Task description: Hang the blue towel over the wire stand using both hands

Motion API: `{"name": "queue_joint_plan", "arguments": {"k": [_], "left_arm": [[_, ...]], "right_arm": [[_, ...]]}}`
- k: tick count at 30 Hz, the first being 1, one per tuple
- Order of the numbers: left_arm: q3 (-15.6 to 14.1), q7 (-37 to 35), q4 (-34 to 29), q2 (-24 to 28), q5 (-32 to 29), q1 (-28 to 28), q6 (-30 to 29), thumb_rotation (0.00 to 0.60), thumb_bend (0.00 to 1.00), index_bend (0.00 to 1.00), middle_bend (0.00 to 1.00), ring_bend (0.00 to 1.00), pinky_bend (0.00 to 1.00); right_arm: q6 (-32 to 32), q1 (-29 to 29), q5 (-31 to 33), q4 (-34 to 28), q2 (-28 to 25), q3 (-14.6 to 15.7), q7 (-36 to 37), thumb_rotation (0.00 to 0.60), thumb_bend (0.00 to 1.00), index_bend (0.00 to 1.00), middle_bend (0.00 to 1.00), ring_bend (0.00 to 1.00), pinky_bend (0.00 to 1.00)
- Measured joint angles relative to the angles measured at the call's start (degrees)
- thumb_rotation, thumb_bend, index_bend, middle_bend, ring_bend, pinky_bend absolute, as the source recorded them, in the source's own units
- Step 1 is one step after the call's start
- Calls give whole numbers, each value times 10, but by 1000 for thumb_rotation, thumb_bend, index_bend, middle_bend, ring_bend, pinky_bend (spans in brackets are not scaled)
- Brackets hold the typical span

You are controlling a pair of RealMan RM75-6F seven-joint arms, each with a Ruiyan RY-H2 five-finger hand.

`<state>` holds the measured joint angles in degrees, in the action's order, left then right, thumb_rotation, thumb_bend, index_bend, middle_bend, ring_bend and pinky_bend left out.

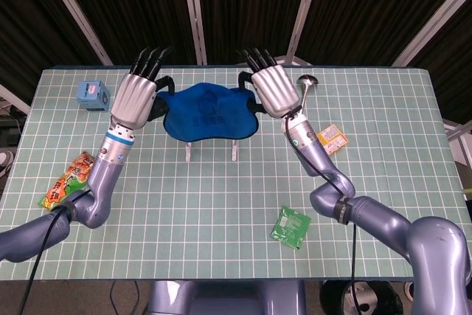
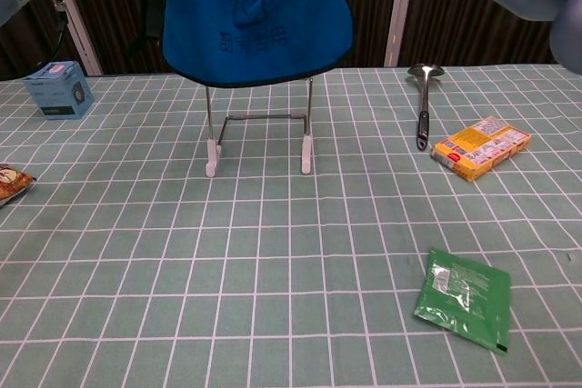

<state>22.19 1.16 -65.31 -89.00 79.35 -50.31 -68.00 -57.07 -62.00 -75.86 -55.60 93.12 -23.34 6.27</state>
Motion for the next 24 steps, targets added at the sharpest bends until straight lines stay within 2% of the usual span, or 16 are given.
{"name": "queue_joint_plan", "arguments": {"k": [9, 24], "left_arm": [[-9, -6, 23, -4, -6, -5, 1, 600, 452, 819, 0, 0, 0], [-40, -43, 74, -40, -17, 2, 17, 600, 453, 818, 0, 0, 0]], "right_arm": [[4, -10, 5, 25, 8, 2, 14, 600, 415, 606, 79, 0, 85], [9, 1, -2, 48, 30, 34, 33, 600, 415, 605, 80, 0, 84]]}}
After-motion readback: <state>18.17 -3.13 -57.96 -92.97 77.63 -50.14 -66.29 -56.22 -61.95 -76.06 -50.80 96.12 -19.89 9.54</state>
